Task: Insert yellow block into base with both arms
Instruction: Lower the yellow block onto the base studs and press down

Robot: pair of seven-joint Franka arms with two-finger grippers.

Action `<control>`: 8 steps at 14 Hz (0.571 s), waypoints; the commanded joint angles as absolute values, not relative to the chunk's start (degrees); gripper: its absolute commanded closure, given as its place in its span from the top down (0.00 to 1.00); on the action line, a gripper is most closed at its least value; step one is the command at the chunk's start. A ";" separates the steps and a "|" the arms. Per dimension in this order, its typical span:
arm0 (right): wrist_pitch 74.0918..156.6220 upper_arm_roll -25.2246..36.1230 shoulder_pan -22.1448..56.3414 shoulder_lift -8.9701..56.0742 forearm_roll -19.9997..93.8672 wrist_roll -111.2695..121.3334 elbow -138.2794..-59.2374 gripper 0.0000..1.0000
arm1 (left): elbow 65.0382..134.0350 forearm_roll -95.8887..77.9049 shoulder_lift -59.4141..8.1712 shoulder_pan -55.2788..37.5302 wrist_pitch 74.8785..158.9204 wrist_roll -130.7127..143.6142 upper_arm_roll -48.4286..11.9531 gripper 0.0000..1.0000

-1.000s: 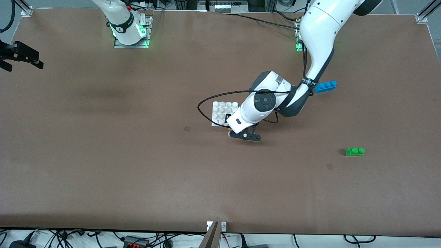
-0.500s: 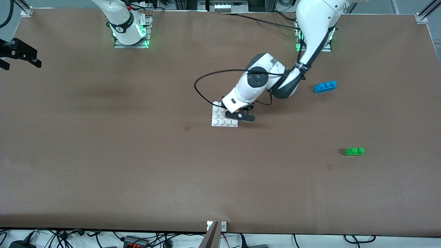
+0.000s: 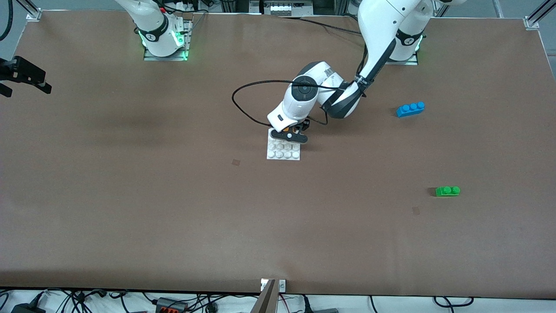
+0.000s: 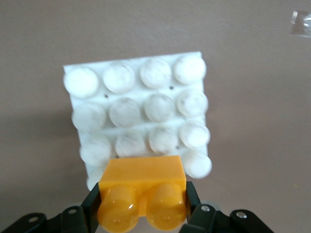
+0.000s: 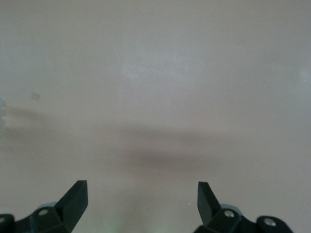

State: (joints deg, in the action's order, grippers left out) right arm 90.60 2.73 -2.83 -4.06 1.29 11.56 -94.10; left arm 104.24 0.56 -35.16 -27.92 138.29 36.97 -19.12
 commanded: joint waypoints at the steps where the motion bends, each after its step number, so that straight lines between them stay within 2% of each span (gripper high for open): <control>1: 90.44 4.91 0.34 -4.04 2.02 11.34 -92.90 1.00 | 102.57 2.02 -35.86 -28.65 137.81 37.44 -18.37 0.43; 8: 89.83 6.86 1.05 -2.99 2.37 10.99 -92.72 1.00 | 97.65 2.20 -39.55 -31.73 137.90 37.35 -14.77 0.43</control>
